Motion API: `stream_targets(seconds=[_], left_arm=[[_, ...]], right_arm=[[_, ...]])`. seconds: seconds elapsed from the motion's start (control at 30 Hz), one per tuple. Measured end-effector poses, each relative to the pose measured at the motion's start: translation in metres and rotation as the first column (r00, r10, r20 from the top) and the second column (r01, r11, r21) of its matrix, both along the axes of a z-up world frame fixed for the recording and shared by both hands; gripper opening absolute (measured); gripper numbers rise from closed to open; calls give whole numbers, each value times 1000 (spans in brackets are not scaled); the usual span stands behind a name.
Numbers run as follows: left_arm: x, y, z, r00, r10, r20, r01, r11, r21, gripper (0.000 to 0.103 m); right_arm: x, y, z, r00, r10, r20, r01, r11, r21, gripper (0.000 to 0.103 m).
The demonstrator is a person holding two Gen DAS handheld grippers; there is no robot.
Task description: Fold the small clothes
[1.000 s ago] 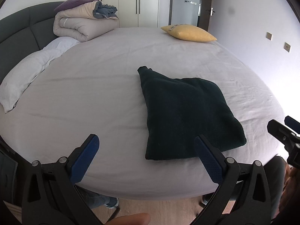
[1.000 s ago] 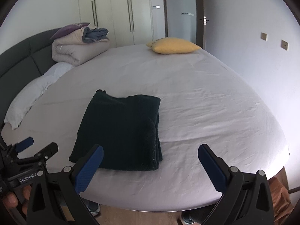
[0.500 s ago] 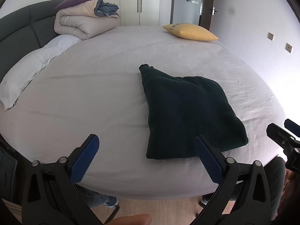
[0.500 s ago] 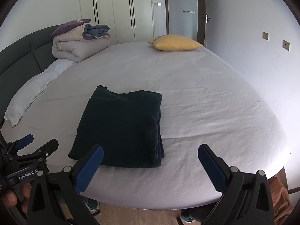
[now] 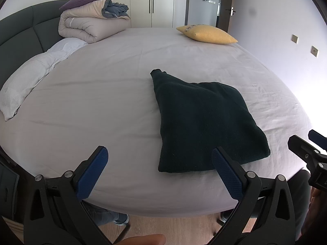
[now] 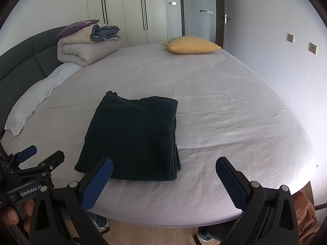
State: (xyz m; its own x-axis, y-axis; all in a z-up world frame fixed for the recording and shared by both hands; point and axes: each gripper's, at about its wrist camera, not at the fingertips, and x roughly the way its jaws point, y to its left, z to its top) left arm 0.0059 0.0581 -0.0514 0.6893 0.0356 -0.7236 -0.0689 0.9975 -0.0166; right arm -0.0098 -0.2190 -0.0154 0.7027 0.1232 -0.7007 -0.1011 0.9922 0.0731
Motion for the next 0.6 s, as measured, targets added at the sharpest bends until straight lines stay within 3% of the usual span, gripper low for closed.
stream_targets(seconds=[0.6], left_arm=[[1,0,-1,1000,0,-3,0,1000,1,103]], right_arm=[[0,1,-2,1000,-1,-2,1,1000,2,103]])
